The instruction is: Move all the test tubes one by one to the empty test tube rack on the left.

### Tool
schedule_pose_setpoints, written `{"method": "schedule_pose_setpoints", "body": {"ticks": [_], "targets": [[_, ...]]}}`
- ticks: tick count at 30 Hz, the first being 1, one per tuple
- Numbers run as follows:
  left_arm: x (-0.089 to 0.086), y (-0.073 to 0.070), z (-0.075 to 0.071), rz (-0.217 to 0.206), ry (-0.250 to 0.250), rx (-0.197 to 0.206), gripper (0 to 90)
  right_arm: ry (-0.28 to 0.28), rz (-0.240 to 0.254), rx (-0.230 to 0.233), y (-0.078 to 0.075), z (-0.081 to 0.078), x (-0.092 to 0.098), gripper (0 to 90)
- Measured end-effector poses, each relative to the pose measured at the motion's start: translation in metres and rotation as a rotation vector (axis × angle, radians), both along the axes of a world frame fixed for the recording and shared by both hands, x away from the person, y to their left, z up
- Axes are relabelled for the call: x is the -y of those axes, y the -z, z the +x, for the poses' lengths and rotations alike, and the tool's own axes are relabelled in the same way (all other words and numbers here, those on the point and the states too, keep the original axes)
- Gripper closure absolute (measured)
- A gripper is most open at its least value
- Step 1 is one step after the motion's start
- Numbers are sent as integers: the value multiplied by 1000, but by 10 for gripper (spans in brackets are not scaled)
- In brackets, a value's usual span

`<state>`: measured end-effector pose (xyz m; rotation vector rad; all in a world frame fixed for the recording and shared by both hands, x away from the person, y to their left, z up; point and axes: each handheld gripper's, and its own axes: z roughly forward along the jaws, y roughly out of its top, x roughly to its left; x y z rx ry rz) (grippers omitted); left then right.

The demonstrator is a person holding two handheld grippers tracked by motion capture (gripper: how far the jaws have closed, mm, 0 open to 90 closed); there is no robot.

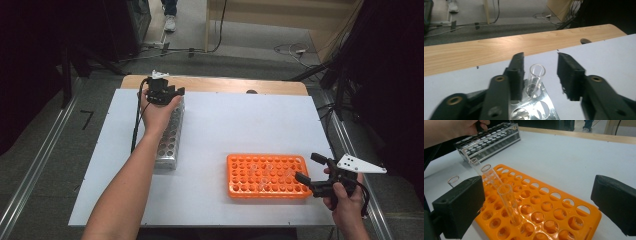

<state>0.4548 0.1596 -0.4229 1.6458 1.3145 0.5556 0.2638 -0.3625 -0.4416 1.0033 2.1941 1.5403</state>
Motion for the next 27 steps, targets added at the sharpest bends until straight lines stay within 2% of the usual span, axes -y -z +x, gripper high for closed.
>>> {"method": "schedule_pose_setpoints", "body": {"ticks": [4,9,13,17,27], "targets": [[0,-5,-8,-31,35,19,353,0,-3,2,0,0,-1,0],[0,-11,-20,-37,50,35,139,-4,-7,-4,0,0,-3,0],[-2,-15,-34,-53,78,54,30,-8,-10,-8,0,1,-5,0],[-5,-19,-48,-78,105,69,0,-13,-14,-11,1,1,-7,0],[-11,-24,-88,-86,143,113,0,-34,-14,-21,1,0,-12,0]]}}
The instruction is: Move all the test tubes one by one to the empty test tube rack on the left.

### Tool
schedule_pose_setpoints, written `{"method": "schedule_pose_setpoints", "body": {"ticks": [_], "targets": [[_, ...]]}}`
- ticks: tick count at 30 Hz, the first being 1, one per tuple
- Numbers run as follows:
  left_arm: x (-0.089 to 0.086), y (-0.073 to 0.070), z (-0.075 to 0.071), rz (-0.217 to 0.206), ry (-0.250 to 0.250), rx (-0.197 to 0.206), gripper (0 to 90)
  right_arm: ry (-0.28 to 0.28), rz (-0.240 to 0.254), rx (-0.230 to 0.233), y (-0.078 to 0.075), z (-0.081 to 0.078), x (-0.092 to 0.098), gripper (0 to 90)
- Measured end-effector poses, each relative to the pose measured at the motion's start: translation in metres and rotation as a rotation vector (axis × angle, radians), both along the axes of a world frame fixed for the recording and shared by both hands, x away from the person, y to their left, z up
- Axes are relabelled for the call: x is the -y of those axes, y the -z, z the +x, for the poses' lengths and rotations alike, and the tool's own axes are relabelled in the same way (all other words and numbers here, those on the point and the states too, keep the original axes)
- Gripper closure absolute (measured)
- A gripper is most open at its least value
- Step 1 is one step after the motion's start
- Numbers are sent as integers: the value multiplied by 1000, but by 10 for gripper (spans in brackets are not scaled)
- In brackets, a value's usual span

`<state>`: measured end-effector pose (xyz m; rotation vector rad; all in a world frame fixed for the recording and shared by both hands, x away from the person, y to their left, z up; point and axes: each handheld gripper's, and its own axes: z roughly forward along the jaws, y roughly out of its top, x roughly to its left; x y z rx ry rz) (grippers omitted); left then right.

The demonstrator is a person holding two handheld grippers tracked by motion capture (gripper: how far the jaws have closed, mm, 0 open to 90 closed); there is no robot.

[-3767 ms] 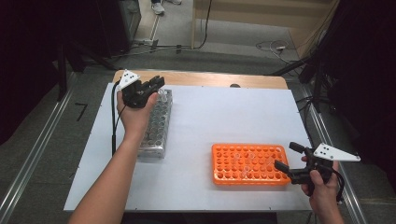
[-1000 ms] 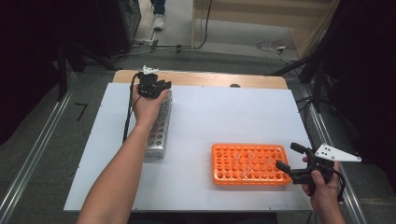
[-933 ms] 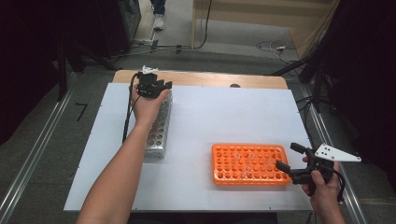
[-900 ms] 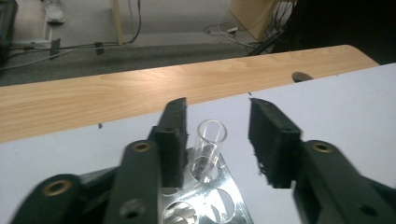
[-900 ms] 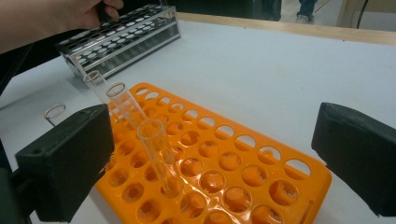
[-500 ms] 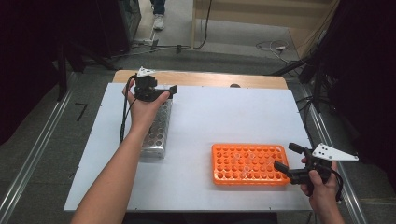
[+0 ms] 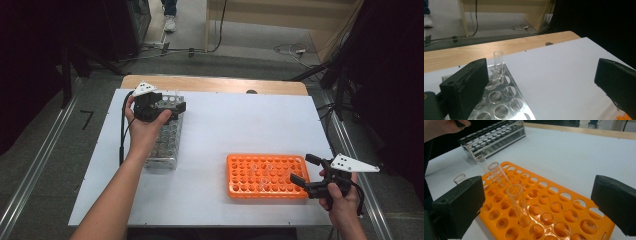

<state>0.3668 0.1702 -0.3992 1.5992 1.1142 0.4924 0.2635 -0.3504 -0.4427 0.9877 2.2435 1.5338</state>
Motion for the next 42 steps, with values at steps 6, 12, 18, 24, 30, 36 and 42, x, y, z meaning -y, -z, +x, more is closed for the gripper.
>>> {"method": "schedule_pose_setpoints", "body": {"ticks": [6,12,18,24,30,36,42], "targets": [[-1,3,-28,-2,18,25,0,-14,-2,-13,2,0,-2,0],[-4,4,-55,-11,27,53,0,-29,-12,-24,5,1,-5,0],[-6,6,-83,-3,32,76,0,-59,-14,-44,9,1,-9,0],[-9,10,-108,-4,34,89,0,-95,0,-74,13,2,-10,44],[-12,16,-127,-10,43,84,0,-109,-17,-104,19,3,-12,122],[-11,23,-144,-20,48,85,0,-119,-52,-132,25,1,-15,314],[-4,31,-157,-19,72,79,0,-105,-89,-133,29,1,-17,450]]}}
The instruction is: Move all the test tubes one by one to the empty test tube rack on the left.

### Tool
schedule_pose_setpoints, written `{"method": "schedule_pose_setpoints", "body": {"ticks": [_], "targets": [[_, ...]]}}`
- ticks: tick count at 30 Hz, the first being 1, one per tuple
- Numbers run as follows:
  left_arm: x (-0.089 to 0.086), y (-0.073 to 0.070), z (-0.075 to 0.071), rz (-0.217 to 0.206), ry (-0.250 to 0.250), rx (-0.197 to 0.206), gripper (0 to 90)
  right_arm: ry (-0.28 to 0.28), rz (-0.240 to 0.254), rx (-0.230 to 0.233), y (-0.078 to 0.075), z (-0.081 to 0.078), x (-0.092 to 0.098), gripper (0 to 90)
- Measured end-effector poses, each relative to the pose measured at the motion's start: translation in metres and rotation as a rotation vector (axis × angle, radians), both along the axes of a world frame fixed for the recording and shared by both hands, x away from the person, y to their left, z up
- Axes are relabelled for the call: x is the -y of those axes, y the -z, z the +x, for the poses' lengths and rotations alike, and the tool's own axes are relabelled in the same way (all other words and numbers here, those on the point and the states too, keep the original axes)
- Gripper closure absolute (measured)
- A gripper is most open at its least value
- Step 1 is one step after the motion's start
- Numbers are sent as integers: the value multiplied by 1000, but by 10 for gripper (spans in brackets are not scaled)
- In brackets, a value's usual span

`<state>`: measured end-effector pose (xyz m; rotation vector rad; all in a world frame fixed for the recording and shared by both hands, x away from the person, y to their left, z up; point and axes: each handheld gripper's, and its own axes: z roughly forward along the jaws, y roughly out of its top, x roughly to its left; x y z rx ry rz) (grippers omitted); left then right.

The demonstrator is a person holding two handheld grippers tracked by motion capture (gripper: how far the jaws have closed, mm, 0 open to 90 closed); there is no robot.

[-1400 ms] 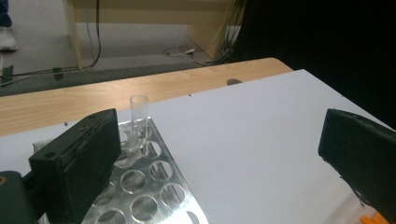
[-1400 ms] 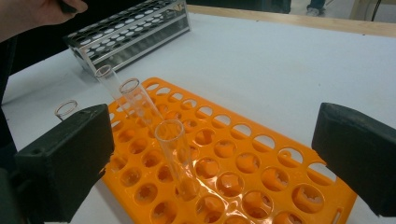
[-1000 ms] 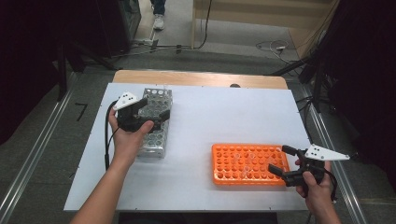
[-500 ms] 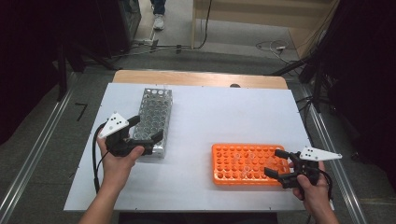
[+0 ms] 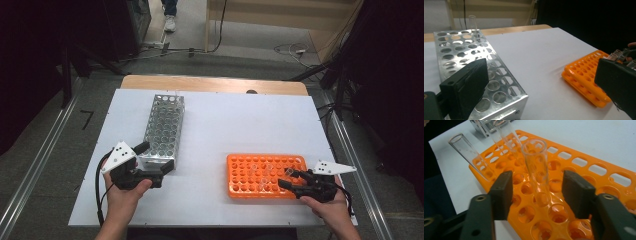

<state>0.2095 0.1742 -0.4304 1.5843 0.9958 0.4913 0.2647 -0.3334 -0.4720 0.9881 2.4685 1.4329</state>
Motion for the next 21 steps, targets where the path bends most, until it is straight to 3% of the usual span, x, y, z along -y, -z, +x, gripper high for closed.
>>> {"method": "schedule_pose_setpoints", "body": {"ticks": [15,21], "targets": [[10,8,-6,13,33,-17,0,-11,-54,53,6,-2,-2,716],[10,7,-6,18,35,-14,0,-3,-67,56,4,-1,-3,738]]}}
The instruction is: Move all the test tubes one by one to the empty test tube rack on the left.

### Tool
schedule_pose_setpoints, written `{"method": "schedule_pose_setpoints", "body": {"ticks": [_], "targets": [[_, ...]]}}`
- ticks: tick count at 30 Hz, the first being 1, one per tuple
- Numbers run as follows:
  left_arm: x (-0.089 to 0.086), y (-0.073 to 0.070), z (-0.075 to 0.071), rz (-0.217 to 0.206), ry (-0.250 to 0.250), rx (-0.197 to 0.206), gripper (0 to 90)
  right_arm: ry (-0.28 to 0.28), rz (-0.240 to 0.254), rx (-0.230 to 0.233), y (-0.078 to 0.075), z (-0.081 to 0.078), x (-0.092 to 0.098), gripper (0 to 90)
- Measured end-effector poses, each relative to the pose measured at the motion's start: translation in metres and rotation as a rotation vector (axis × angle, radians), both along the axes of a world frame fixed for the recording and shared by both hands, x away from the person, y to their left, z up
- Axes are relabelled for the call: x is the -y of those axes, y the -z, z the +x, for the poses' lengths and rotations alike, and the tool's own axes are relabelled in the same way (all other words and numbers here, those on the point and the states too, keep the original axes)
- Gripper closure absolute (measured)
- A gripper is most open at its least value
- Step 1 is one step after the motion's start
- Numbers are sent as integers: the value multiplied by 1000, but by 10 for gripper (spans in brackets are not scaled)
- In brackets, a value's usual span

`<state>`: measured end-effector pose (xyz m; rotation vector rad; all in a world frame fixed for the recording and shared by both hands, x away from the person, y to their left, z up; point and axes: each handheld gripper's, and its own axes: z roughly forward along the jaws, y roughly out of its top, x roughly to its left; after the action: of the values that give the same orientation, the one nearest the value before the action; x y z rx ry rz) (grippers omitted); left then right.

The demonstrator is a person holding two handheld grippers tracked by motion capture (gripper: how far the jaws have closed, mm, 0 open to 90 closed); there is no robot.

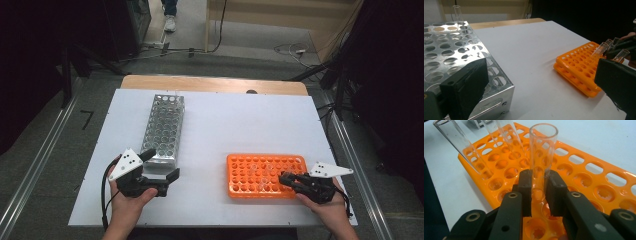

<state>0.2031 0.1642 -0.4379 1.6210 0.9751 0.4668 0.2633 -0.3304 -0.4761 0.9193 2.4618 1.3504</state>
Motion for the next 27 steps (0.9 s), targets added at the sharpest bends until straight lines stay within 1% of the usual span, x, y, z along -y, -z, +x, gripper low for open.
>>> {"method": "schedule_pose_setpoints", "body": {"ticks": [3,5,7,9,12,13,16,17,21,25,27], "targets": [[0,0,0,0,0,1,0,-1,12,-9,-1,0,0,739],[-1,0,0,-1,-1,0,0,-4,11,-9,-4,0,0,739],[0,0,0,-2,-1,1,0,5,4,-8,-8,-1,-1,740],[0,0,0,1,3,0,0,14,7,4,-14,-2,0,740],[1,-1,0,3,5,-1,0,18,15,6,-17,-3,1,741],[2,-1,0,4,6,1,0,24,22,16,-21,-4,2,741],[2,-1,-1,3,9,2,0,22,32,22,-25,-5,1,741],[3,-1,-1,5,9,2,0,23,34,33,-28,-6,1,741],[4,-2,-1,5,15,4,0,29,45,51,-37,-9,0,741],[3,-3,-2,-1,13,7,0,36,68,65,-46,-12,-2,741],[4,-4,-2,0,13,5,0,33,80,81,-51,-14,-3,742]]}}
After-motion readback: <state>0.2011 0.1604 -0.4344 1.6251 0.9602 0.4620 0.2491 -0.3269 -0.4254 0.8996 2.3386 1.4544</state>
